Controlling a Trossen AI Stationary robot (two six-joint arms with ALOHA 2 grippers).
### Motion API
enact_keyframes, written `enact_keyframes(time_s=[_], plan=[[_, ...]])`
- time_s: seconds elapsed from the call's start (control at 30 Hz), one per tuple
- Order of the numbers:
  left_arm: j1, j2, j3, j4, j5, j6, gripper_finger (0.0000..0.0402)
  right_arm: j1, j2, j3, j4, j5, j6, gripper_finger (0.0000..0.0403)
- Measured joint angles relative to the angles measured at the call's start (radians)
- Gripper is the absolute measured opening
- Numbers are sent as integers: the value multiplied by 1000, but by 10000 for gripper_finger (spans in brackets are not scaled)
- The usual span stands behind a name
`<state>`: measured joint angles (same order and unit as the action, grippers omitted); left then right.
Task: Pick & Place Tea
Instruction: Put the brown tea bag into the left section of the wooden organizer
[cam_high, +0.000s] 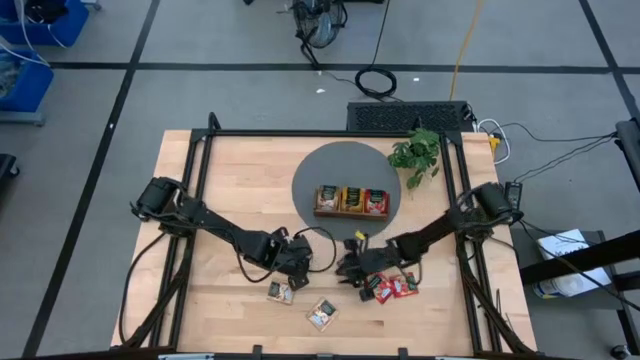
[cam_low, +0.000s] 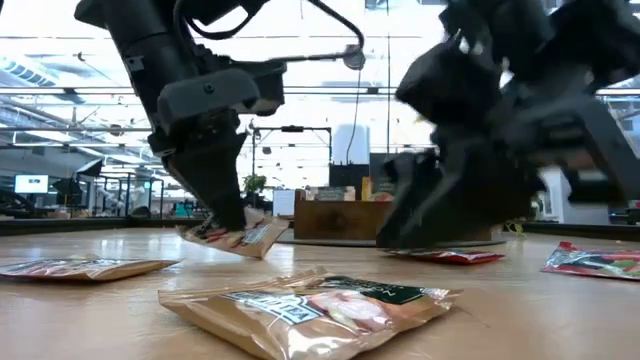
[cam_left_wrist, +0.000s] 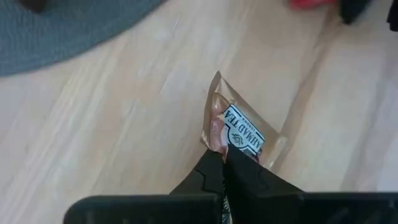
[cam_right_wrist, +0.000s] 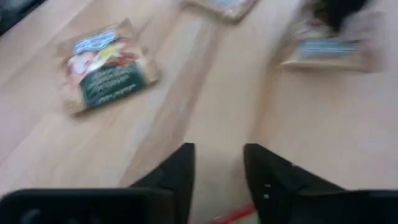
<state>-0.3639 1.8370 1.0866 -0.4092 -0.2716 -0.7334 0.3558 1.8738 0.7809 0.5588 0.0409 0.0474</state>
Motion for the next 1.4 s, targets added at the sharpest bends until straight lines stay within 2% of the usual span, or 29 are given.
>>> enact_keyframes(time_s=[0.17, 0.23, 0.33, 0.47, 0.57, 0.63, 0.9, 1.1, 1.23, 1.4], plan=[[-41, 0, 39, 49, -82, 66, 8, 27, -125, -111, 114, 187, 70, 212], [-61, 0, 67, 67, -133, 119, 5, 27, -154, -173, 193, 207, 93, 236], [-86, -1, 123, 72, -239, 163, 8, 18, -168, -248, 407, 216, 132, 261], [-113, -2, 162, 132, -384, 253, 9, 18, -162, -315, 618, 167, 139, 276], [-128, -2, 164, 233, -467, 346, 5, 19, -164, -326, 691, 164, 143, 278], [-131, -2, 164, 298, -486, 391, 7, 21, -164, -325, 692, 165, 147, 277], [-124, 24, 165, 393, -496, 444, 5, 22, -164, -315, 743, 164, 124, 262], [-119, 68, 164, 425, -514, 464, 15, 17, -164, -315, 778, 164, 117, 256], [-120, 79, 164, 428, -510, 470, 6, -7, -164, -314, 761, 164, 156, 254], [-121, 77, 164, 458, -508, 484, 14, -25, -164, -314, 717, 163, 180, 222]])
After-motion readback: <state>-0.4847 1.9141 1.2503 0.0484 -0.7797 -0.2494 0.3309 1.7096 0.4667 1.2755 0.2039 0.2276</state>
